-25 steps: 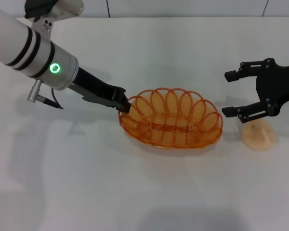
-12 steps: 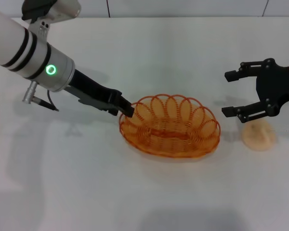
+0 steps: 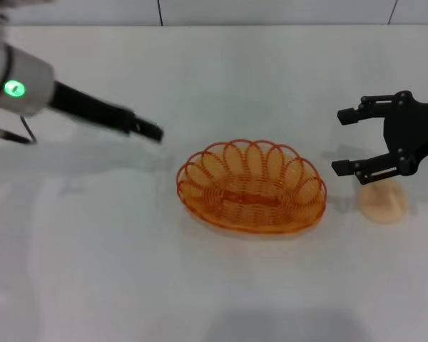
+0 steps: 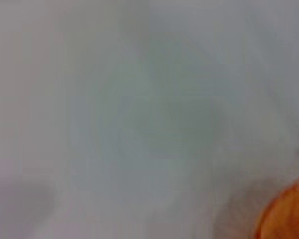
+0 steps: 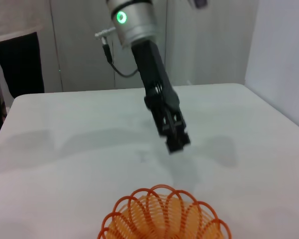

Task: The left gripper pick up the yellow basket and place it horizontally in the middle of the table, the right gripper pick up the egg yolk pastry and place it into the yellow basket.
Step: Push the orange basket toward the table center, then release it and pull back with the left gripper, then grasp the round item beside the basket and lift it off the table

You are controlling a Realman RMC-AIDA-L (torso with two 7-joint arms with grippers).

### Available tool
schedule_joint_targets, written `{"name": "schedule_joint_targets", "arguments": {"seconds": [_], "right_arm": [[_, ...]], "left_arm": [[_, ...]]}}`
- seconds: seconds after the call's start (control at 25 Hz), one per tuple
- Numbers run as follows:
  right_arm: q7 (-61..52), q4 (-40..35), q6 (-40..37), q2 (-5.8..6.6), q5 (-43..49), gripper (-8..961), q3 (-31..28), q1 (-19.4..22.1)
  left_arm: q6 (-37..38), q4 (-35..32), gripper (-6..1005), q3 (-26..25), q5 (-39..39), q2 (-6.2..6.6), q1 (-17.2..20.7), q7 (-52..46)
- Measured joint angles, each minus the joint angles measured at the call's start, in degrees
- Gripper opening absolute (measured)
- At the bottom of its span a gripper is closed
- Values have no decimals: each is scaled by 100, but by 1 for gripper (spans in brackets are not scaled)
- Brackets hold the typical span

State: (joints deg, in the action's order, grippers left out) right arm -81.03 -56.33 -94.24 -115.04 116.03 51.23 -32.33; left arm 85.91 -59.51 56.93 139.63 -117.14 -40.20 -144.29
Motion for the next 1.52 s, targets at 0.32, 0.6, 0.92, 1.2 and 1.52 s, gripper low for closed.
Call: {"name": "schedule_joint_targets", "arguments": {"seconds": [0.32,0.6,0.92,1.2,1.52], "right_arm": [[-222,-93,-26,14,-3,852,2,127],[-290,-141,-15,-1,-22,852,2,247],[-331,-110,1,0,-87,851,0,296],[-327,-86,-20,0,-91,850,-8,372],[-456,-93,-115,32,-99,850,-8,385]], "left_arm": [[0,-422,698,-970,-2311,-36,1024,2712],[534,-341,701,-1148,-3938,77,1856,4785],[1952,-299,708,-1148,-3120,531,1845,4924],[2367,-438,827,-1147,-2588,629,1904,5235],[2357,-442,886,-1159,-2169,518,2073,5930]]}}
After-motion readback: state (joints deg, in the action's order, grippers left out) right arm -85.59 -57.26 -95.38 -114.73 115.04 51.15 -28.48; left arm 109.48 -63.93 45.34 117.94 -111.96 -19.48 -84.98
